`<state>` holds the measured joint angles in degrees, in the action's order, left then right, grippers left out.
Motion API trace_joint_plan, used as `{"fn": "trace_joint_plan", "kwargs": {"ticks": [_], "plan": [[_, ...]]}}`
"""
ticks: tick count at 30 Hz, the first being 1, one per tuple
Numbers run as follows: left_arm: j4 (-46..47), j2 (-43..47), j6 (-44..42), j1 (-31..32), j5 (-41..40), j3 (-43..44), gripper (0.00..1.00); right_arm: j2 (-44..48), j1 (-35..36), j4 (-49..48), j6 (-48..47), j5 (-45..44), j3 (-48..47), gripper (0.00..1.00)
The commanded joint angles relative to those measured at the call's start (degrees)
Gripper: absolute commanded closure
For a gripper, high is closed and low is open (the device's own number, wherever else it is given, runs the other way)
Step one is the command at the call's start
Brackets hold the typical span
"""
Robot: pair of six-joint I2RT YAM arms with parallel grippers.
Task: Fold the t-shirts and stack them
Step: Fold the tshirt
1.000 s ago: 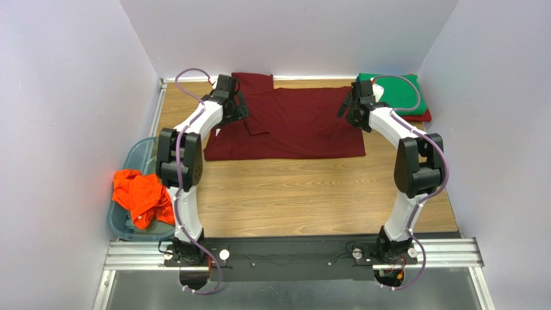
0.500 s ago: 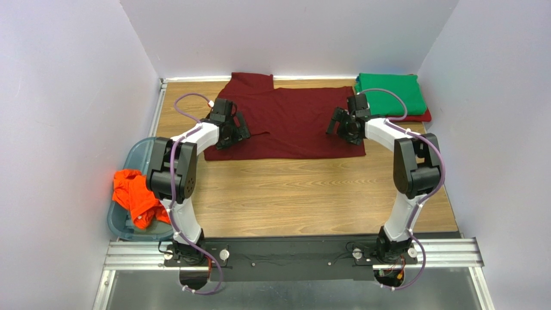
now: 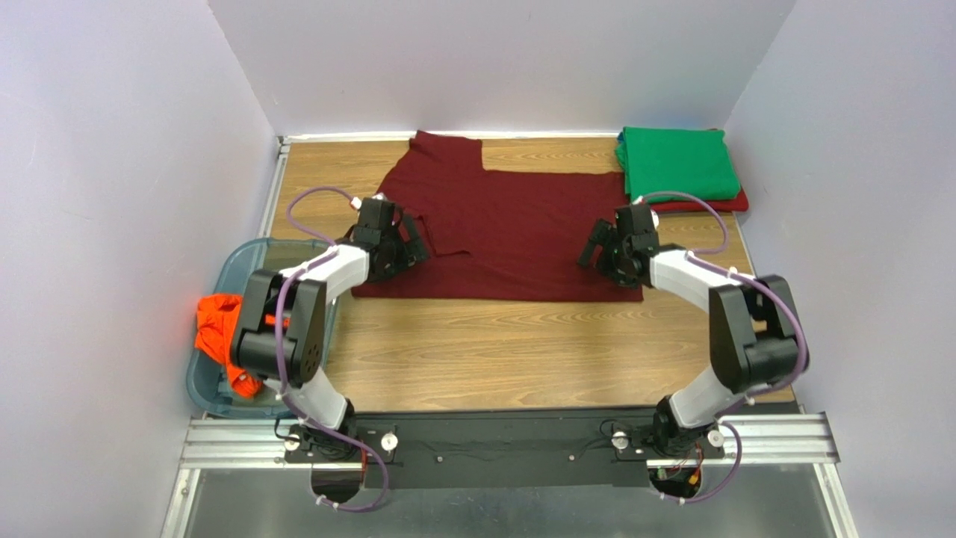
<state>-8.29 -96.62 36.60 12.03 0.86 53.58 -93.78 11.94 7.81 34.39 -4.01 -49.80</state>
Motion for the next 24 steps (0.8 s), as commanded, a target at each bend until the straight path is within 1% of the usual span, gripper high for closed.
{"fn": "trace_joint_plan", "kwargs": {"ticks": [1,3,6,7,9,11,13,14,17,20,24], "plan": [[-9.9,5.2,4.1,0.0,-0.3,-9.9,0.02,3.9,-0.1,7.5,1.6,-2.8,7.4,0.0],[-10.4,7.8,5.8,0.1,-0.4,-14.3,0.02,8.1,-0.1,8.4,2.1,-1.9,10.6,0.0],[-11.1,13.5,8.9,0.3,0.6,-17.9,0.02,11.9,-0.2,9.1,1.9,-0.2,13.4,0.0],[-11.8,16.6,10.1,1.0,1.2,-19.6,0.02,14.0,-0.1,9.4,1.9,-0.2,14.7,0.0],[-12.8,20.0,12.1,1.9,0.7,-21.0,0.02,15.8,-0.1,10.4,1.7,-0.2,15.7,0.0],[-16.4,24.9,13.3,2.8,-0.4,-21.2,0.02,18.4,0.0,11.6,1.4,-0.2,16.1,0.0],[-21.0,29.5,15.2,3.6,-4.4,-21.4,0.02,20.2,-0.1,12.2,0.9,0.6,15.7,0.0],[-22.3,31.0,15.8,4.0,-4.9,-21.5,0.02,22.1,-0.1,12.4,0.7,1.0,15.4,0.0],[-22.2,36.0,17.2,5.4,-4.1,-21.5,0.02,24.4,0.0,12.8,-1.3,3.6,14.1,0.0],[-21.9,37.6,17.0,6.3,-4.3,-18.8,0.02,26.0,-0.1,12.9,-3.4,6.4,11.6,0.0],[-19.4,36.2,16.7,9.5,-5.4,-15.1,0.02,25.9,-0.1,12.9,-4.8,8.2,9.8,0.0]]}}
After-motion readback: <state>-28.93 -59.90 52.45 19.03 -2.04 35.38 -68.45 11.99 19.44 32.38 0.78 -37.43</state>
